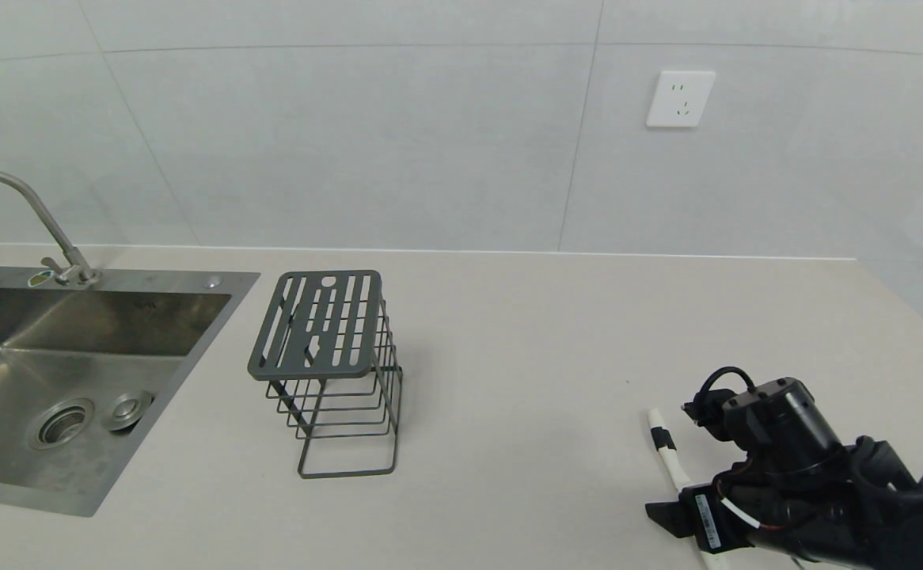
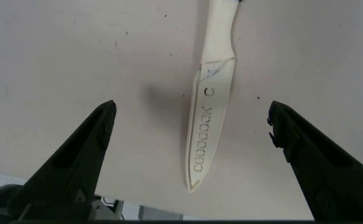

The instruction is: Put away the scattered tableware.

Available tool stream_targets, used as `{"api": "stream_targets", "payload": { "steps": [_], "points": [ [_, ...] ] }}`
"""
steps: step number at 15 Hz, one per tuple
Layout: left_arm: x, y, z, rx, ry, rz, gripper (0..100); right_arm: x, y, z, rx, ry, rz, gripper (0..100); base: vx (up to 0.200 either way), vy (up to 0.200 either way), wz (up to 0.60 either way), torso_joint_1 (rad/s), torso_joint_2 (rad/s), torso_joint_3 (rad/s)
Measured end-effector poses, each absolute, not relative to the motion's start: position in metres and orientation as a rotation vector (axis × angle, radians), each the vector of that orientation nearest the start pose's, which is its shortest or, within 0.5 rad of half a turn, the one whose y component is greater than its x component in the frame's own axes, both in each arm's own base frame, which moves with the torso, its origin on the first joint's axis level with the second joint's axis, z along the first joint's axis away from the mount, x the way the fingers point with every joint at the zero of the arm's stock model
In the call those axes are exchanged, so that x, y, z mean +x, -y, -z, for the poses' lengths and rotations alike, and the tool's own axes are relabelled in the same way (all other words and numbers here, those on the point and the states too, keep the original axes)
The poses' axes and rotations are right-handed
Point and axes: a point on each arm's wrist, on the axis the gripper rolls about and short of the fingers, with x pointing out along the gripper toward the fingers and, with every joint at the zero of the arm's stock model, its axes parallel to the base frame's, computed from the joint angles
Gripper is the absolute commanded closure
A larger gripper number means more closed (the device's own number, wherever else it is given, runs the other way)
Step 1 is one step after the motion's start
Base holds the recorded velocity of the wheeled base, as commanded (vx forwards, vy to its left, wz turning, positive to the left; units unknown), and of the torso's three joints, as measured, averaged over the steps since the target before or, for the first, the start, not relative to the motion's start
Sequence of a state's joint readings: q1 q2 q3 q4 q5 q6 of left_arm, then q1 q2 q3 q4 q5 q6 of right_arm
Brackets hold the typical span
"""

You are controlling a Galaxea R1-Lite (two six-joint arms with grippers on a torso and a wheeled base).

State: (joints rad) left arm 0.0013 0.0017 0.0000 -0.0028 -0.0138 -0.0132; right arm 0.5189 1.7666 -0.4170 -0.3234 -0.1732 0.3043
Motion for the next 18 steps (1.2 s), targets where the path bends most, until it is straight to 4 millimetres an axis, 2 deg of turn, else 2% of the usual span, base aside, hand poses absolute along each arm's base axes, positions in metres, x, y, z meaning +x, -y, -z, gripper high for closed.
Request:
{"api": "stream_targets", "payload": {
  "steps": [7, 18],
  "points": [
    [-0.023, 0.000, -0.076, -0.015, 0.001, 0.012, 0, 0.206, -0.109, -0.044, -0.108, -0.968, -0.152, 0, 0.000, 0.000, 0.00, 0.000, 0.00, 0.000],
    [-0.023, 0.000, -0.076, -0.016, 0.001, 0.012, 0, 0.207, -0.109, -0.034, -0.129, -0.985, -0.136, 0, 0.000, 0.000, 0.00, 0.000, 0.00, 0.000]
  ]
}}
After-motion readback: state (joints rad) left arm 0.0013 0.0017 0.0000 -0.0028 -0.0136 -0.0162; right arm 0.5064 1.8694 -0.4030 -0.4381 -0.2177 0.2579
